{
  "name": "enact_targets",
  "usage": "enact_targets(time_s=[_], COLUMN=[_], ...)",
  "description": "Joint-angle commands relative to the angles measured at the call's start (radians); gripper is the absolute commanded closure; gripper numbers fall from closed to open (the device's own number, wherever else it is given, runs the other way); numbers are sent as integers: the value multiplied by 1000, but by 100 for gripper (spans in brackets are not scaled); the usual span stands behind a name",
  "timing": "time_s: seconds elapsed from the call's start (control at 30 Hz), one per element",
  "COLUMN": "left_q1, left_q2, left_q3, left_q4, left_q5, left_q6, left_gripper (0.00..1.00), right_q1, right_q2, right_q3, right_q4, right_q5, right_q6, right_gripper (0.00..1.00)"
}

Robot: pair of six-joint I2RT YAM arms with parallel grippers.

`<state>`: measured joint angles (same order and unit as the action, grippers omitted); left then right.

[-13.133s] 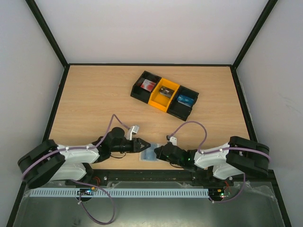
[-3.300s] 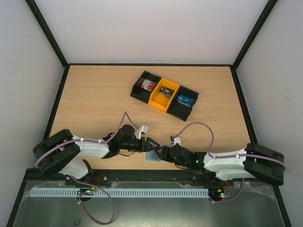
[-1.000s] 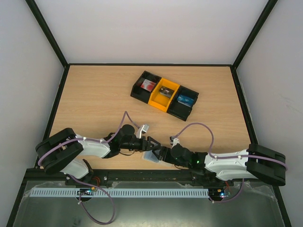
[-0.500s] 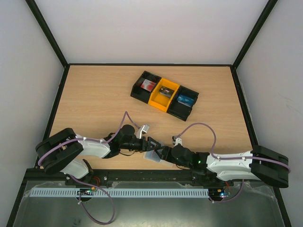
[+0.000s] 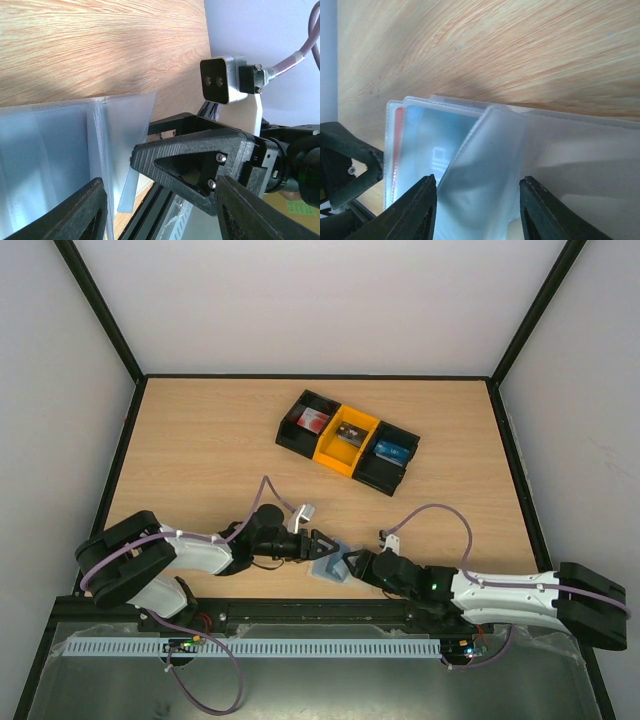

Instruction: Take the credit cards out of the card holder

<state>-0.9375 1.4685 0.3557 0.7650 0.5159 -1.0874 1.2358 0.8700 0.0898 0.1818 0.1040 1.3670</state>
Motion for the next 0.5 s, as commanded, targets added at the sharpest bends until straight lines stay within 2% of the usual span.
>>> enact_targets(time_s=[0.0,0.17,0.27,0.33,0.47], left_q1=[-4,-5,-6,-7,-8], left_q2=[8,9,21,29,49], left_q3=[-22,-24,-25,-28,-23], left_q4=[69,76,93,115,132], left_q5=[7,9,15,20,29], left_q6=[-13,-14,-20,-29,-33], left_gripper=[39,40,40,40,40], right_q1=[2,2,2,2,3], right_q2=[-40,-69,-117,-164,-286], right_q3=[-32,-28,-7,20,52], right_q4=[-71,-143,-238,-312,-390], right_q5=[67,96,148,190,245], right_q6=[34,65,106,122,128], right_gripper=[57,70,73,72,62])
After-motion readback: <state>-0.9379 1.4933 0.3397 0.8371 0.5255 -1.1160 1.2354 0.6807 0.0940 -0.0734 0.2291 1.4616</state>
